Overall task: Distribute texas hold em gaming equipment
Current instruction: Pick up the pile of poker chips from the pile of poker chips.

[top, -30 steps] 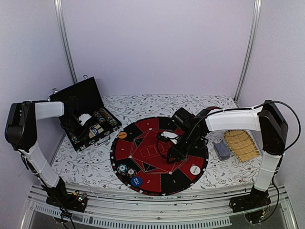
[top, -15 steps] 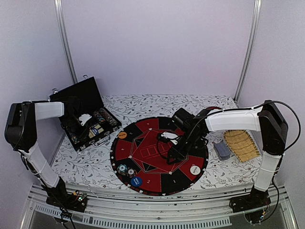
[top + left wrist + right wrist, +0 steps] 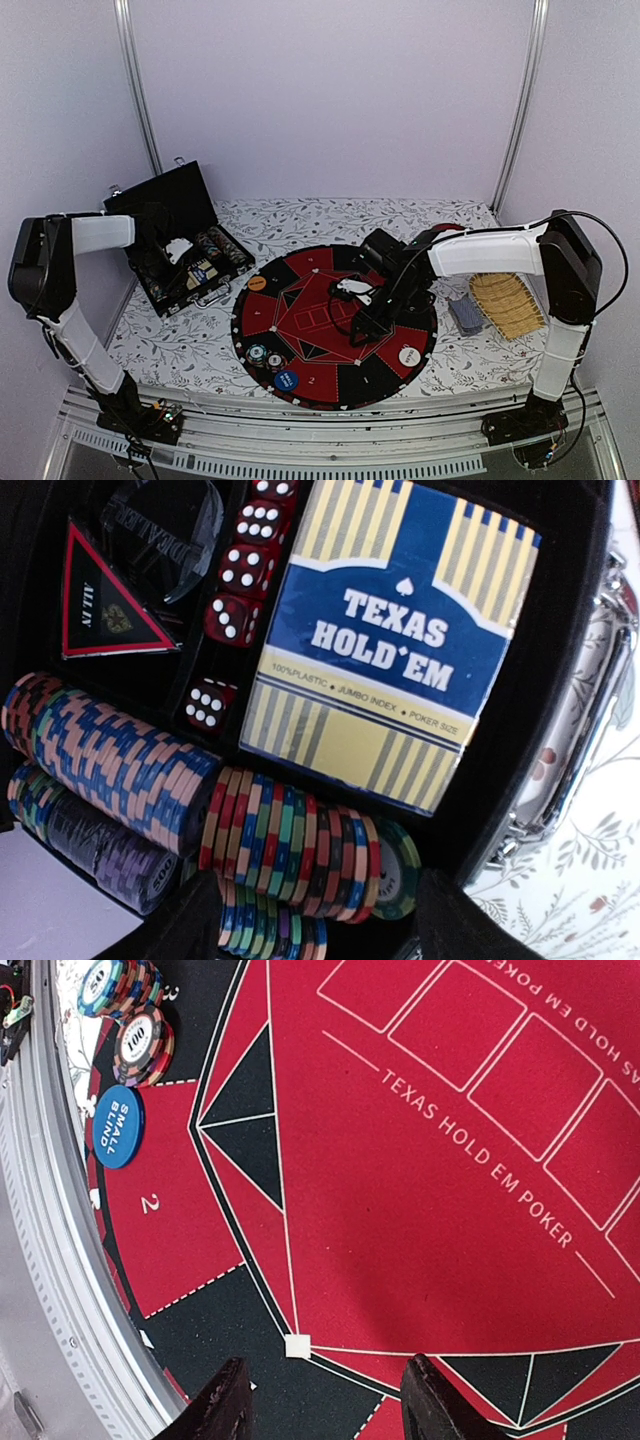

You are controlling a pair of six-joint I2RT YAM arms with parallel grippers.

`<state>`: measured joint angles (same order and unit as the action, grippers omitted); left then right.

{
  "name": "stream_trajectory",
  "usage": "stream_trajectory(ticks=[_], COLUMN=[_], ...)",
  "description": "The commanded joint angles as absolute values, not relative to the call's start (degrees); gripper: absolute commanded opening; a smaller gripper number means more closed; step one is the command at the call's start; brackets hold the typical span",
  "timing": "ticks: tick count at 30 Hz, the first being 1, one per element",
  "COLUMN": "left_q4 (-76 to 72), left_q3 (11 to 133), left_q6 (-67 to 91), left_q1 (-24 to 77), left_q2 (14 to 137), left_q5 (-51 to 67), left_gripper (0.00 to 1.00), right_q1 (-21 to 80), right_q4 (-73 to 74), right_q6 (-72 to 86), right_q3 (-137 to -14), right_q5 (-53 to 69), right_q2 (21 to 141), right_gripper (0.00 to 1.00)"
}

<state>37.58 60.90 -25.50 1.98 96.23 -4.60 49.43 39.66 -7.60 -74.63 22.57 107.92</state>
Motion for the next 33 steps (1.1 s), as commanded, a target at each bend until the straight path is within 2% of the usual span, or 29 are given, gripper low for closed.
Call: stream_trajectory(ticks=[1, 6, 14, 20, 23, 29, 33], left_q4=[34.1, 35.2, 38.6, 41.3, 41.2, 39.1, 37.3], left_q3=[59.9, 61.4, 62.4, 62.4, 62.4, 62.8, 61.9], left_q6=[-26.0, -25.3, -25.5, -27.1, -27.0, -24.9, -25.0], left_q1=[1.1, 0.0, -0.3, 0.9, 0.8, 0.6, 0.3], left_q2=[99.0, 101.8, 103.4, 102.3, 102.9, 104.6, 103.1], left_q5=[-7.3, -5.9, 3.7, 10.5, 8.1, -3.6, -6.5], left_gripper=[0.70, 0.70, 0.67, 0.57, 0.55, 0.59, 0.65], right_q1=[50.0, 50.0, 50.1, 50.1, 50.1, 50.2, 50.2], right_q4=[40.3, 40.3, 40.2, 40.3, 40.3, 40.3, 40.4], right_q6=[-8.4, -8.7, -8.9, -9.1, -9.1, -9.1, -9.1], right_q3=[-76.0, -75.6, -75.3, -75.0, -75.0, -74.7, -74.8], right_q5=[22.1, 22.1, 22.3, 22.2, 22.0, 21.9, 22.0], right_q2=[109.1, 109.0, 109.3, 109.3, 109.4, 109.5, 109.7], right_gripper=[0.53, 0.53, 0.53, 0.53, 0.53, 0.53, 0.53])
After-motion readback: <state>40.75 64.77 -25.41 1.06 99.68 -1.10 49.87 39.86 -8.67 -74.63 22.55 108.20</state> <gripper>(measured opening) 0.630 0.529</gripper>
